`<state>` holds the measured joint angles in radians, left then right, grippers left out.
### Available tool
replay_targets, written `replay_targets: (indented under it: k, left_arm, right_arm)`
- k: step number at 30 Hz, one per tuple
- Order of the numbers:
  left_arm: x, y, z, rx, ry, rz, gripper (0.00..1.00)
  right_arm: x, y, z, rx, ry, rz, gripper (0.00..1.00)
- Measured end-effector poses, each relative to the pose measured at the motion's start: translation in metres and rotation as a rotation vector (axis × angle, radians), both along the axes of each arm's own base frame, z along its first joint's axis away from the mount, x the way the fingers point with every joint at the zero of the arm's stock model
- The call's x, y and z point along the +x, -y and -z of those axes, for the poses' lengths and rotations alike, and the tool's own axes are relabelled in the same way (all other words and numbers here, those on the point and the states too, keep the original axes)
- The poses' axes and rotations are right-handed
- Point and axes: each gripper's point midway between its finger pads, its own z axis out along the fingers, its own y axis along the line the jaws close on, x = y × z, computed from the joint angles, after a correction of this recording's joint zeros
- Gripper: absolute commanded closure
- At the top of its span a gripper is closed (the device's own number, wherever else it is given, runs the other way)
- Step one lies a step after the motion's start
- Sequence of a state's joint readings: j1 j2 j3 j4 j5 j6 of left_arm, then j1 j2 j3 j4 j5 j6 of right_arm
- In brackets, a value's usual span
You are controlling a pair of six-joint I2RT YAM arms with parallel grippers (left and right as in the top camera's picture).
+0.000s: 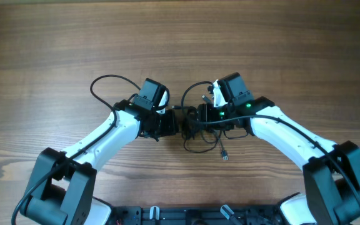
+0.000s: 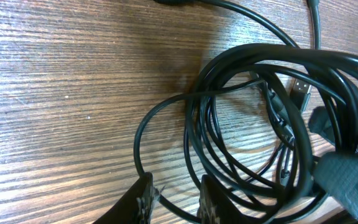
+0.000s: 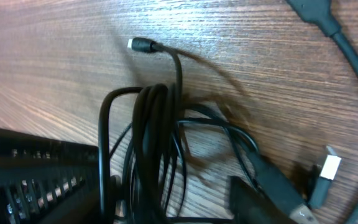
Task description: Untangle cables
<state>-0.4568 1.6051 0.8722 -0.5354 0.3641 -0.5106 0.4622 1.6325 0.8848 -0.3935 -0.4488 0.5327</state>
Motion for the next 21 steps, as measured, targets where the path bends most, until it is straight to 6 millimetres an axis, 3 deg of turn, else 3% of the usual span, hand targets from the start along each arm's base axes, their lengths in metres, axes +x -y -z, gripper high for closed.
replay_targets:
  k: [2,6,9,14,16,18,21]
  left_arm:
    - [0.0,0.0,0.0,0.0,0.0,0.0,0.74]
    - [-0.002,-0.001,0.001,0.005,-0.011,0.0,0.75]
    - [-0.007,-0.003,0.002,0.015,-0.028,0.002,0.9]
    - [-0.002,-0.013,0.003,0.017,-0.037,-0.035,0.91]
    - [0.008,-0.025,0.0,0.002,-0.034,-0.084,0.86]
    - [0.022,-0.03,-0.014,-0.072,0.0,-0.125,0.68]
    - [0.037,-0.02,-0.04,-0.23,0.066,-0.101,0.62]
  right_arm:
    - [0.003,-0.003,0.0,0.011,0.005,0.005,0.96]
    - [0.01,-0.018,-0.013,0.096,0.062,-0.039,0.96]
    - [0.011,-0.043,-0.037,0.257,0.122,-0.149,0.96]
    - [0.0,-0.052,-0.046,0.334,0.105,-0.215,0.96]
    - [-0.002,-0.053,-0.047,0.345,0.096,-0.222,0.96]
    - [-0.003,-0.053,-0.048,0.349,0.094,-0.225,0.96]
    - [-0.003,-0.054,-0.048,0.353,0.092,-0.227,0.96]
